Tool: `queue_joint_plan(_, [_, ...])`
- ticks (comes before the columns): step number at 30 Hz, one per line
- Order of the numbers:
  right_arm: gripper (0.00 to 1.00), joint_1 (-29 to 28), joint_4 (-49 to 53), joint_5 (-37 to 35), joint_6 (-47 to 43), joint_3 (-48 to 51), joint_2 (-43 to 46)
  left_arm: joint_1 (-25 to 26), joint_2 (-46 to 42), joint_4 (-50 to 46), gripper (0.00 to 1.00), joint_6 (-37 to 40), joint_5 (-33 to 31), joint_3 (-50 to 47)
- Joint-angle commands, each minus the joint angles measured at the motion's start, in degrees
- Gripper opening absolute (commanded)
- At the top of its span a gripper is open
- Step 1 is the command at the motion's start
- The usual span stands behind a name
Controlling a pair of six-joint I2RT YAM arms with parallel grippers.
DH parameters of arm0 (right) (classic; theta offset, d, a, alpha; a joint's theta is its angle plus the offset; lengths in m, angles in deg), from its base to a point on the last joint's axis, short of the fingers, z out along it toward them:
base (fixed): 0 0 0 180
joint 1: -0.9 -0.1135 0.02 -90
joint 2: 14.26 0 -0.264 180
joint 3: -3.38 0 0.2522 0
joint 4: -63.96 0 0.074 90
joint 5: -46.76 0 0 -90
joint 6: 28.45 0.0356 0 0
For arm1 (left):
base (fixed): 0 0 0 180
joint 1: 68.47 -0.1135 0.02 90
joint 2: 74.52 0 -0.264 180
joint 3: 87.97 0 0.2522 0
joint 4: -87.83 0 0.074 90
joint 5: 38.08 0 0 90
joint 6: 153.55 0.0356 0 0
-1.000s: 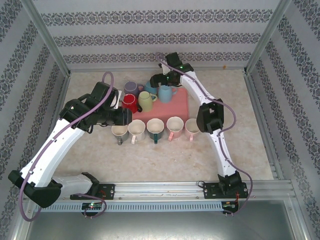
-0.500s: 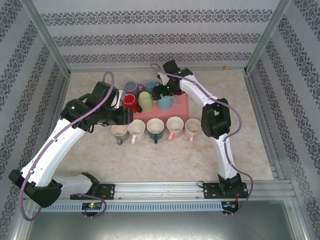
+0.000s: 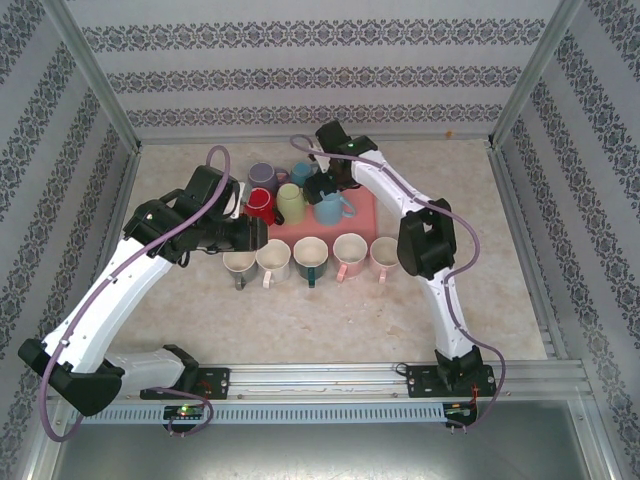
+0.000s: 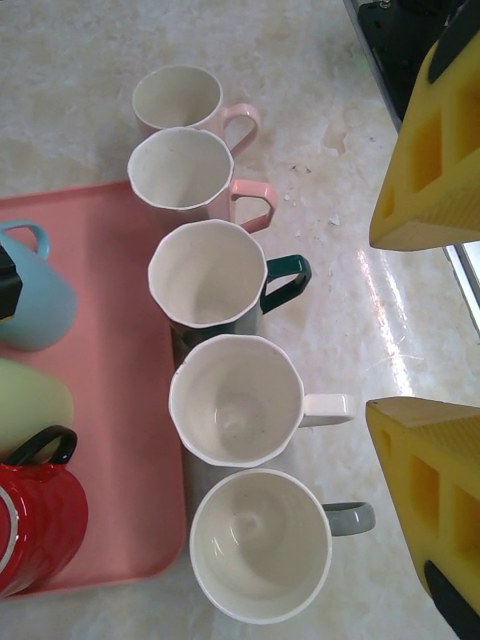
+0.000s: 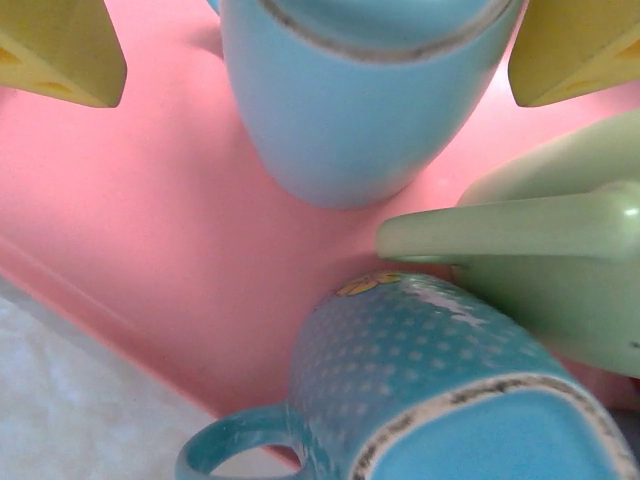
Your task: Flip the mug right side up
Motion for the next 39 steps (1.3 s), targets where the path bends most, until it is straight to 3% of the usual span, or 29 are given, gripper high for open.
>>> queue_joint_plan(1, [0.98, 0.2, 2.8, 0.4, -0.7, -0.9, -2.1, -0.9, -1.3, 0.6, 0.44, 0.0, 0.0, -0.8])
queue_joint_plan(10, [0.94, 0.0, 3.3, 1.4, 0.1, 0.2, -2.7, -0.9, -1.6, 0.8, 0.44, 0.2, -0.1, -1.3])
queue_joint_plan(14, [0.83, 0.2, 3.2, 1.4, 0.7, 0.4, -1.5, -0.9, -1.9, 0.8, 0.44, 0.3, -0.5, -1.6])
queue_joint_plan(18, [0.6, 0.9, 2.6, 1.2, 3.6, -0.5, 0.9, -0.9, -2.5, 1.0, 0.44, 0.0, -0.8, -1.9])
queue_joint_plan(23, [0.57, 3.1, 1.7, 4.6, 9.6, -1.4, 5.4, -0.9, -2.9, 1.1, 0.44, -0.2, -0.8, -1.2])
queue_joint_plan(34, [0.51, 7.9, -5.3, 6.1, 37.9, 2.8, 23.3, -0.9, -5.3, 5.9, 0.45, -3.1, 1.9, -1.4])
queue_joint_plan(39, [0.5, 7.2, -20.6, 14.4, 56.4, 16.9, 36.5, -0.9, -7.1, 14.7, 0.61, -5.6, 7.8, -3.5])
